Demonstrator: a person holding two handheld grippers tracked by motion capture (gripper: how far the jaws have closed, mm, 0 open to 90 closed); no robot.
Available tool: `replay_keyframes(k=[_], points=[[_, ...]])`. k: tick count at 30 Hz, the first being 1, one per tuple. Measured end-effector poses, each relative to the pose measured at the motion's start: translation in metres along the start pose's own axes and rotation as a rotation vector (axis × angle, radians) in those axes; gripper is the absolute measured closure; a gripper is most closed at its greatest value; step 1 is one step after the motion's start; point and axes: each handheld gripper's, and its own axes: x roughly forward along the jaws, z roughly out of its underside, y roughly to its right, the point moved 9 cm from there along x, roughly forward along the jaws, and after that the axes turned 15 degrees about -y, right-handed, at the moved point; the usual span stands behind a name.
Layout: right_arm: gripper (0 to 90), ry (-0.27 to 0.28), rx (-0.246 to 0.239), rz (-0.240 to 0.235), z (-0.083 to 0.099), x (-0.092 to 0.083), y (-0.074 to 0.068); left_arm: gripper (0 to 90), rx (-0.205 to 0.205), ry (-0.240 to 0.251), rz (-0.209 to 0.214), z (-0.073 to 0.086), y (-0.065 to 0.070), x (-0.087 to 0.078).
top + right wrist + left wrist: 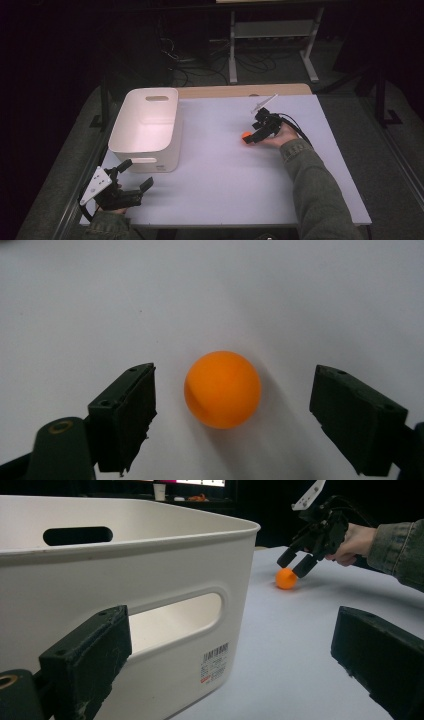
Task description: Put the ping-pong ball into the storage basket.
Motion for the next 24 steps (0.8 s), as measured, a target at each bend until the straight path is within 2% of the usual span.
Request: replay_keyframes(k=[7,17,24], points=[[24.6,-0.005,-0.013,-0.011,-0.0002,0.0028,-0.0025,2.3,0.000,0.001,0.000,-0.0001,0.0001,-0.0001],[41.3,-0.007,-0.062,-0.014,-0.0016,0.0064,-0.0073,2.3,0.000,0.001,-0.001,-0.0001,-0.0001,-0.0001],[49.0,-0.034,-0.058,-0.003,0.0006,0.0100,-0.0063,2.3,0.000,0.000,0.000,-0.0001,0.0001,0.0001]])
